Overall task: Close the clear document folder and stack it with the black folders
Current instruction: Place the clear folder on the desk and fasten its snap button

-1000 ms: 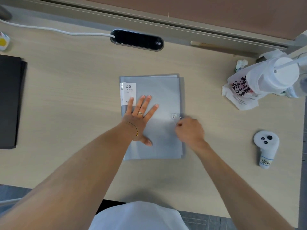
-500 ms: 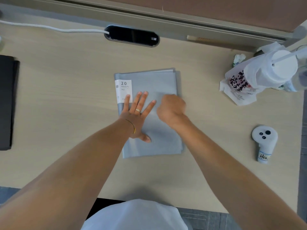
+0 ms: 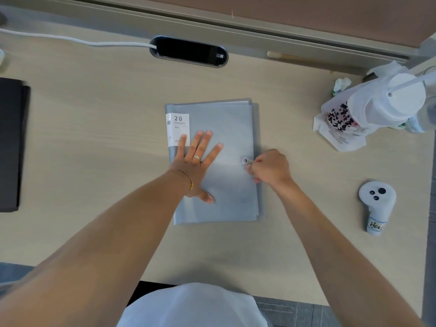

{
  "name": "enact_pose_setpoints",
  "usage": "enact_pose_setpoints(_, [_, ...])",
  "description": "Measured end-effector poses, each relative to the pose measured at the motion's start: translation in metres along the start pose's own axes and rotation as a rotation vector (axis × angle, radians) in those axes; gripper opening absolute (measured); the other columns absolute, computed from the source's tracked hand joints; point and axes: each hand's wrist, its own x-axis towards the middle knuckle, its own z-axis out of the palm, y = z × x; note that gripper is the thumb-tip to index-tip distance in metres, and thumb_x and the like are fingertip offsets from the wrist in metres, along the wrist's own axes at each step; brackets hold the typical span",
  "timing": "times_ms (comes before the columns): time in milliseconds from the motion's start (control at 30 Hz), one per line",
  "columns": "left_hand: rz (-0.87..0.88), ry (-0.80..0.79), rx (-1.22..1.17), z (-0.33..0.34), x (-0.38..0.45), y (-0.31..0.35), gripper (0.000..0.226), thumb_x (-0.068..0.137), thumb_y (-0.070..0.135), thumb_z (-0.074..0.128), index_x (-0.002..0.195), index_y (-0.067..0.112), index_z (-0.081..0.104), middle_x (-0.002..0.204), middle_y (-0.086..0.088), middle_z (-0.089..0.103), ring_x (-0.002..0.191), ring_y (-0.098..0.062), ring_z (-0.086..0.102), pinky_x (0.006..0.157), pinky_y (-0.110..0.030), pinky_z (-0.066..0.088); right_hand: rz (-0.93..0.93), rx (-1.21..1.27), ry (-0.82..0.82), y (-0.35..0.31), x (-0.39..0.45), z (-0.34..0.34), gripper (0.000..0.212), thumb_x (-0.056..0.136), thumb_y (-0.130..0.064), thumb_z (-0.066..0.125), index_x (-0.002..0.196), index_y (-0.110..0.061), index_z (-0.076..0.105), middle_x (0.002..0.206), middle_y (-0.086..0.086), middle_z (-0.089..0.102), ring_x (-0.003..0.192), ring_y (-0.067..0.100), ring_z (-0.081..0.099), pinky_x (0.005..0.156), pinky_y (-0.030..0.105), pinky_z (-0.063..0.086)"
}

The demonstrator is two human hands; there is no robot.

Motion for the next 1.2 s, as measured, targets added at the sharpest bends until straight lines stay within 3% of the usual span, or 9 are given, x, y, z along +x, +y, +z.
enact_pose_setpoints(100, [0.0, 0.012, -0.002, 0.001, 0.0, -0.001, 0.157, 0.052, 0.096, 0.059, 0.145, 0.026, -0.046, 0.149, -0.014, -0.056, 0.142, -0.036, -0.046, 0.117, -0.065, -0.02, 0.067, 0.16, -0.119, -0.004, 0.011, -0.009, 0.012, 0.074, -0.007, 0.064, 0.063, -0.005, 0.07, 0.054, 0.006, 0.067, 0.057, 0.024, 0.073, 0.067, 0.035, 0.063])
enact_pose_setpoints(200, [0.001, 0.014, -0.011, 0.001, 0.0, 0.0, 0.157, 0.052, 0.096, 0.06, 0.143, 0.026, -0.047, 0.15, -0.014, -0.055, 0.143, -0.035, -0.046, 0.117, -0.065, -0.02, 0.105, 0.218, -0.128, -0.011, 0.017, -0.011, 0.02, 0.077, -0.001, 0.052, 0.076, 0.004, 0.071, 0.061, 0.011, 0.07, 0.056, 0.029, 0.073, 0.074, 0.044, 0.064])
enact_pose_setpoints(400, [-0.013, 0.015, -0.043, -0.001, 0.001, 0.002, 0.157, 0.052, 0.094, 0.062, 0.145, 0.028, -0.045, 0.151, -0.014, -0.053, 0.144, -0.035, -0.044, 0.118, -0.065, -0.017, 0.2, 0.292, -0.042, -0.02, 0.019, -0.015, 0.012, 0.075, -0.007, 0.058, 0.074, -0.005, 0.069, 0.043, 0.0, 0.058, 0.045, 0.021, 0.067, 0.046, 0.024, 0.046])
enact_pose_setpoints(533, [-0.014, 0.017, -0.04, 0.001, 0.003, 0.002, 0.157, 0.052, 0.095, 0.061, 0.146, 0.027, -0.045, 0.151, -0.014, -0.054, 0.143, -0.035, -0.045, 0.117, -0.065, -0.019, 0.201, 0.292, 0.079, -0.018, 0.014, -0.003, 0.024, 0.071, -0.012, 0.055, 0.081, -0.002, 0.074, 0.047, 0.001, 0.066, 0.052, 0.022, 0.073, 0.061, 0.035, 0.061])
enact_pose_setpoints(700, [-0.008, 0.018, -0.049, 0.0, 0.002, 0.001, 0.157, 0.052, 0.094, 0.062, 0.146, 0.028, -0.044, 0.151, -0.014, -0.054, 0.143, -0.035, -0.046, 0.117, -0.065, -0.02, 0.094, 0.045, 0.18, -0.028, 0.015, 0.004, 0.025, 0.079, -0.018, 0.06, 0.098, -0.008, 0.074, 0.099, 0.012, 0.075, 0.094, 0.033, 0.071, 0.073, 0.028, 0.052])
enact_pose_setpoints(867, [-0.003, 0.021, -0.052, 0.001, 0.002, 0.0, 0.156, 0.052, 0.094, 0.062, 0.146, 0.028, -0.044, 0.15, -0.014, -0.055, 0.142, -0.035, -0.047, 0.116, -0.065, -0.021, 0.086, -0.035, 0.103, -0.031, 0.016, 0.003, 0.021, 0.084, -0.019, 0.059, 0.097, -0.006, 0.071, 0.097, 0.012, 0.075, 0.092, 0.031, 0.071, 0.072, 0.028, 0.051])
enact_pose_setpoints(933, [-0.001, 0.026, -0.05, 0.001, 0.002, 0.001, 0.156, 0.052, 0.095, 0.062, 0.146, 0.028, -0.044, 0.15, -0.014, -0.055, 0.143, -0.035, -0.046, 0.117, -0.064, -0.021, 0.093, -0.031, 0.054, -0.03, 0.015, -0.002, 0.012, 0.084, -0.014, 0.058, 0.084, -0.006, 0.066, 0.084, 0.012, 0.073, 0.08, 0.03, 0.071, 0.067, 0.027, 0.05])
enact_pose_setpoints(1033, [-0.003, 0.04, -0.055, 0.002, 0.003, 0.001, 0.157, 0.052, 0.095, 0.061, 0.147, 0.028, -0.043, 0.151, -0.014, -0.054, 0.143, -0.035, -0.045, 0.117, -0.065, -0.02, 0.208, 0.33, -0.018, -0.022, 0.017, -0.008, 0.013, 0.079, -0.005, 0.05, 0.07, -0.007, 0.06, 0.06, 0.01, 0.064, 0.048, 0.023, 0.064, 0.047, 0.025, 0.046])
enact_pose_setpoints(1200, [0.006, 0.029, -0.058, 0.001, 0.003, -0.001, 0.156, 0.053, 0.095, 0.061, 0.147, 0.027, -0.043, 0.15, -0.014, -0.055, 0.142, -0.035, -0.046, 0.116, -0.065, -0.021, 0.475, 1.008, -0.102, -0.013, 0.007, -0.003, 0.021, 0.093, 0.0, 0.053, 0.076, -0.003, 0.064, 0.05, 0.004, 0.065, 0.035, 0.009, 0.058, 0.033, 0.014, 0.042])
